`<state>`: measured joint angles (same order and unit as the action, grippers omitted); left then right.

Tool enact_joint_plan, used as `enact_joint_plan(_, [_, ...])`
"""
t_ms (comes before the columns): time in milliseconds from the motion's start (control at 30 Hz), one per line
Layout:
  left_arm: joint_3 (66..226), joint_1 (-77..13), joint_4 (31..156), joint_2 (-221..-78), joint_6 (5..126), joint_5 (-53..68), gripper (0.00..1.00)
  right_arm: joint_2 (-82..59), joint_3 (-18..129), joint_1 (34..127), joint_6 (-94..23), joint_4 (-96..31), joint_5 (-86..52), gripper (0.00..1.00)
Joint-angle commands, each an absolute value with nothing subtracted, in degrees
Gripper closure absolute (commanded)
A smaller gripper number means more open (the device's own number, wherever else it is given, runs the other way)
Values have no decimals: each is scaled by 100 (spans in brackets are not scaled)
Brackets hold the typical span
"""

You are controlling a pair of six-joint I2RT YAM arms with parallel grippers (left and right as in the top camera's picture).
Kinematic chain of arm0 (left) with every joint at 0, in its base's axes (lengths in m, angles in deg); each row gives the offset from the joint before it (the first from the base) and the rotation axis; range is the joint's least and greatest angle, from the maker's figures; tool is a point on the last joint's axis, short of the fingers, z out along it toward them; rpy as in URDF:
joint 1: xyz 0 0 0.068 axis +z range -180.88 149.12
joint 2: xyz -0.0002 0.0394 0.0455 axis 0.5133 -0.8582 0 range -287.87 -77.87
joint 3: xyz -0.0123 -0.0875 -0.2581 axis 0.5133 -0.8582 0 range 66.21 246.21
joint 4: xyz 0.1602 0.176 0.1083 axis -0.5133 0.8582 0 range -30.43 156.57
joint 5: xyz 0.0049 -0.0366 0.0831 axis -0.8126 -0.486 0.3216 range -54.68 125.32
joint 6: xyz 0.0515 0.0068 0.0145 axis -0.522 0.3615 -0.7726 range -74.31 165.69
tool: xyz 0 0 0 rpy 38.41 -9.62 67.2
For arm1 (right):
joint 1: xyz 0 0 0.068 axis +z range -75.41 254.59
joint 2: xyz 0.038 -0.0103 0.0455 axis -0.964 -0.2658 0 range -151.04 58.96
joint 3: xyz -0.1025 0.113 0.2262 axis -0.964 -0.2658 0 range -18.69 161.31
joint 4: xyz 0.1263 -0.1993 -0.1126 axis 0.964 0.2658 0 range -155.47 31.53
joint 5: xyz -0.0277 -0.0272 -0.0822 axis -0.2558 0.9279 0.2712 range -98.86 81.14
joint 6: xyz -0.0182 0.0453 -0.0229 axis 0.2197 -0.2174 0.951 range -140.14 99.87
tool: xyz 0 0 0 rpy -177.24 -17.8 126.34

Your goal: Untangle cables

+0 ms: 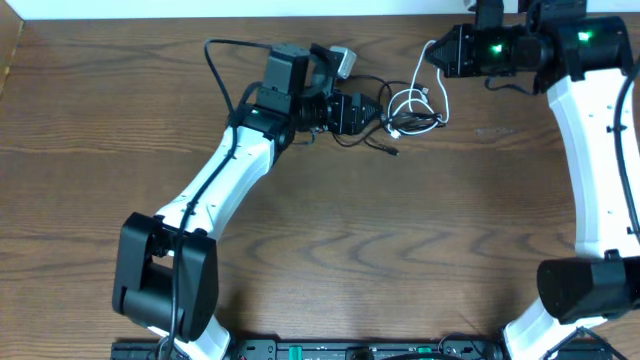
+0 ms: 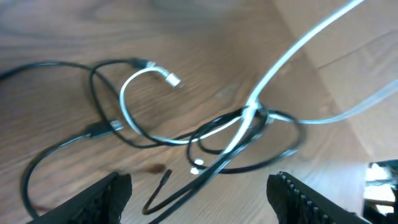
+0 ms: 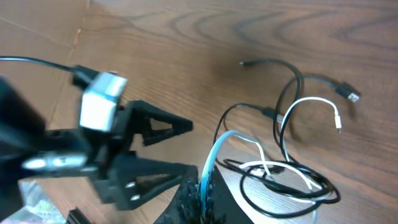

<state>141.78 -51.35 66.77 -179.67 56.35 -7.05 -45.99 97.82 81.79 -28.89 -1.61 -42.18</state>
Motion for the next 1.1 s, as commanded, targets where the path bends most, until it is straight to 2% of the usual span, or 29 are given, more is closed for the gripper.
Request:
enact_joint_plan(0, [14219, -5201, 6682, -17747, 5744, -1066, 25, -4641, 9850, 8181, -2954, -161, -4172, 99])
enact_joint_plan(167, [14219, -5618, 6802, -17788, 5209, -958, 25, -4641, 9850, 8181, -2952, -157, -4176, 99])
enact_joint_plan(333, [14219, -6062, 6780, -17961, 4957, 119, 25, -4641, 9850, 8181, -2950, -113, -4179, 99])
enact_joint_plan(500, [14219, -6337, 6645, -18225, 4739, 628, 26, -4641, 9850, 8181, -2948, -28, -4179, 99])
enact_joint_plan(700, [14219, -6458, 6415, -18638, 4743, 1404, 26, -4641, 9850, 8181, -2948, 3, -4179, 99])
enact_joint_plan(933, [14219, -6460, 5906, -18997, 4745, 1551, 26, -4641, 9850, 8181, -2946, 16, -4179, 99])
enact_joint_plan(1000, [14219, -6460, 5904, -19003, 4745, 1553, 31, -4641, 9850, 8181, -2946, 16, -4176, 99])
enact_joint_plan(1067, [14219, -6458, 5904, -19001, 4745, 1551, 43, -4641, 9850, 8181, -2924, 16, -4176, 99])
